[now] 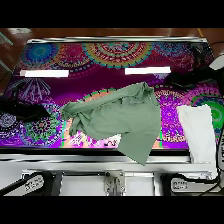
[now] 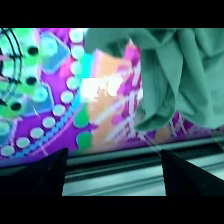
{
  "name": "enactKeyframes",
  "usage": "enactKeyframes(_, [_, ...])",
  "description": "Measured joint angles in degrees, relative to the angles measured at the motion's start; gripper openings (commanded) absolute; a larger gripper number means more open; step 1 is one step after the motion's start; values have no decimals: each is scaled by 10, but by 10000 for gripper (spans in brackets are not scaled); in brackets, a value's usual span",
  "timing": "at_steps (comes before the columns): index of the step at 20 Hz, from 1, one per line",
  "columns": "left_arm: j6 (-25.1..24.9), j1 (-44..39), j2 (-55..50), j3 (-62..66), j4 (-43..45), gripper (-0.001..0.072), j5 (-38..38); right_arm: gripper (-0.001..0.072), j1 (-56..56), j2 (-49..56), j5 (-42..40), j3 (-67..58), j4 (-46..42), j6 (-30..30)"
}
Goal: Fold the shirts.
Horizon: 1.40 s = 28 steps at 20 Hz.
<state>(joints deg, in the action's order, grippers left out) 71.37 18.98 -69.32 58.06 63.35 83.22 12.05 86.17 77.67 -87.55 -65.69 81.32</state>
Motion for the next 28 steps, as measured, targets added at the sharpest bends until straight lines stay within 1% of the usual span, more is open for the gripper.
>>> enactKeyframes(2, [-16,-9,2,-59,-19,709,0,620,25,-4,56,20,-20,-9])
enactKeyframes(4, [-30,-38,3,-116,-33,709,-28,620,40,-7,84,40,-32,-13])
enactKeyframes(8, [-41,-121,3,-182,-45,710,-112,620,48,-9,89,66,-43,-17])
enactKeyframes(13, [-31,-193,-14,-202,-58,707,-211,620,50,-9,71,73,-49,-19])
enactKeyframes(14, [-30,-203,-21,-204,-62,654,-226,621,50,-9,69,74,-49,-19])
enactKeyframes(15, [-28,-211,-27,-205,-64,442,-240,623,50,-9,68,75,-51,-19])
enactKeyframes(16, [-25,-216,-33,-205,-68,283,-252,629,50,-7,69,75,-54,-19])
enactKeyframes(17, [-20,-220,-38,-206,-70,132,-261,629,50,-5,69,76,-59,-20])
enactKeyframes(18, [-15,-221,-41,-206,-70,42,-268,629,50,-3,71,79,-65,-21])
enactKeyframes(21, [-10,-215,-45,-201,-72,41,-263,628,53,2,84,108,-76,-23])
enactKeyframes(24, [-14,-199,-33,-193,-64,41,-236,628,54,3,87,162,-79,-32])
enactKeyframes(28, [-19,-175,6,-188,-53,41,-207,628,54,4,52,241,-67,-36])
